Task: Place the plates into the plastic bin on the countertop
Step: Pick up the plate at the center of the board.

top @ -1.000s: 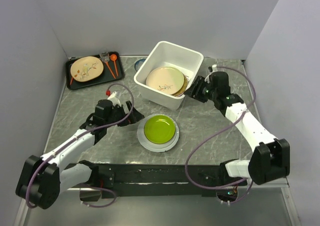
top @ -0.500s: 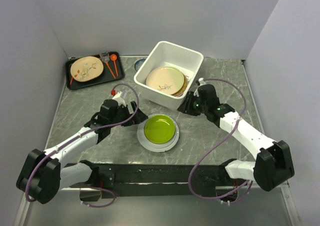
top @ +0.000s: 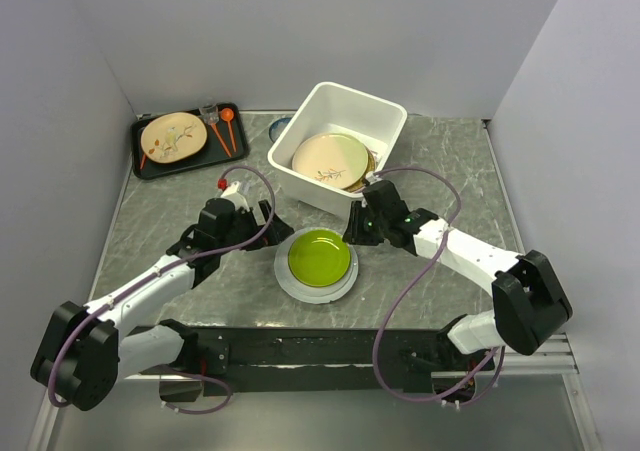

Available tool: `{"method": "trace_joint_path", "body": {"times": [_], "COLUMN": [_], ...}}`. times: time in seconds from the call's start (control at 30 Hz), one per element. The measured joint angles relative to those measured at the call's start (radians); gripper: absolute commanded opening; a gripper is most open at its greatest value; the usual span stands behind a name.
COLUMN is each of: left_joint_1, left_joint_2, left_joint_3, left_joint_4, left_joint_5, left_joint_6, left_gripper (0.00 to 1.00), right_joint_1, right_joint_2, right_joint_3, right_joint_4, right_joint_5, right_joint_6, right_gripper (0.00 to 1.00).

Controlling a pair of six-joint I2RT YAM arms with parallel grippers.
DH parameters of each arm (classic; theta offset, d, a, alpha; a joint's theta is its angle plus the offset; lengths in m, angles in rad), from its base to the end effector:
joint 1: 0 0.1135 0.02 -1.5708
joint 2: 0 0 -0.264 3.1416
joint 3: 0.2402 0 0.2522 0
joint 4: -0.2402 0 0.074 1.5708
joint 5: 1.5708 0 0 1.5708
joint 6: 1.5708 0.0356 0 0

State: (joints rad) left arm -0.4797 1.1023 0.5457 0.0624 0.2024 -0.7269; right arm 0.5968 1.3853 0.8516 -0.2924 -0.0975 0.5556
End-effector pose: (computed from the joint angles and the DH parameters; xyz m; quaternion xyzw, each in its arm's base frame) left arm 0.2063 -0.1154 0.2189 -0.0539 0.8541 -0.3608 0.3708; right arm 0.2354 0.1641 0.2195 -0.0369 0.9298 0.2360 0.2800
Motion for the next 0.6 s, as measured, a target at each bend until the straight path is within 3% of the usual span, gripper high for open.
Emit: {"method": "trace_joint_path", "body": {"times": [0.6], "left_joint_1": [0.000], "left_joint_2": [0.003], "left_joint_3": [-0.001], "left_joint_4": [0.000], "left_joint_5": [0.002], "left_joint_6": [-0.003], "left_gripper": [0.98], "right_joint_1": [0.014], "right_joint_2": [0.000], "right_joint_3": [-0.018], "right_joint_4": [0.007], "right_joint_5": [0.011], "right_joint_6": [0.005], "right_gripper": [0.33]}}
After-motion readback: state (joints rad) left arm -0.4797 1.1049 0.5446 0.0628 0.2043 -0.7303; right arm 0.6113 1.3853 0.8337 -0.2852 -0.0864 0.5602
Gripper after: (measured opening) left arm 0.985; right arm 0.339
